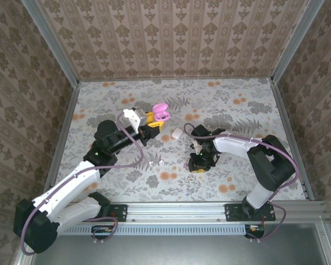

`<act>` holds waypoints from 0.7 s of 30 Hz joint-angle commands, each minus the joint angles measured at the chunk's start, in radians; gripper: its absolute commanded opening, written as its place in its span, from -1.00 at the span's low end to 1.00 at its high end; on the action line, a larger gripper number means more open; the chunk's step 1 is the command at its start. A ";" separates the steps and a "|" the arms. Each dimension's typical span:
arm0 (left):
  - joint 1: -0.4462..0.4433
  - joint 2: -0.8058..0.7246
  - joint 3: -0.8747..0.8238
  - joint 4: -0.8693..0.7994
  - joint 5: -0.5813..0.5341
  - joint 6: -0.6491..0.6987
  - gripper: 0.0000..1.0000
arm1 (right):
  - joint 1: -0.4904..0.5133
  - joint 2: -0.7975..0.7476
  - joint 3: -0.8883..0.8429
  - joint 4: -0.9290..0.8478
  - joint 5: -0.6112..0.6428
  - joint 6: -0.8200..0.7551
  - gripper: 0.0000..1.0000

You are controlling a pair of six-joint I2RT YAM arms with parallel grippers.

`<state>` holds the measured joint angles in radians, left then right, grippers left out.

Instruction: Insert wireless bluetooth earbuds into charging case

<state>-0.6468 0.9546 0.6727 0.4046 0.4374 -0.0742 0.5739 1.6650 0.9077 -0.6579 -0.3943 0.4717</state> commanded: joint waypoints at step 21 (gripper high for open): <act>-0.008 0.016 0.036 0.022 0.008 -0.006 -0.40 | 0.003 0.064 0.011 0.048 -0.043 0.017 -0.38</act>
<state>-0.6476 0.9714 0.6746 0.4034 0.4374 -0.0746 0.5716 1.6913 0.9115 -0.6540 -0.4053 0.4755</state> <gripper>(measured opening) 0.323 0.309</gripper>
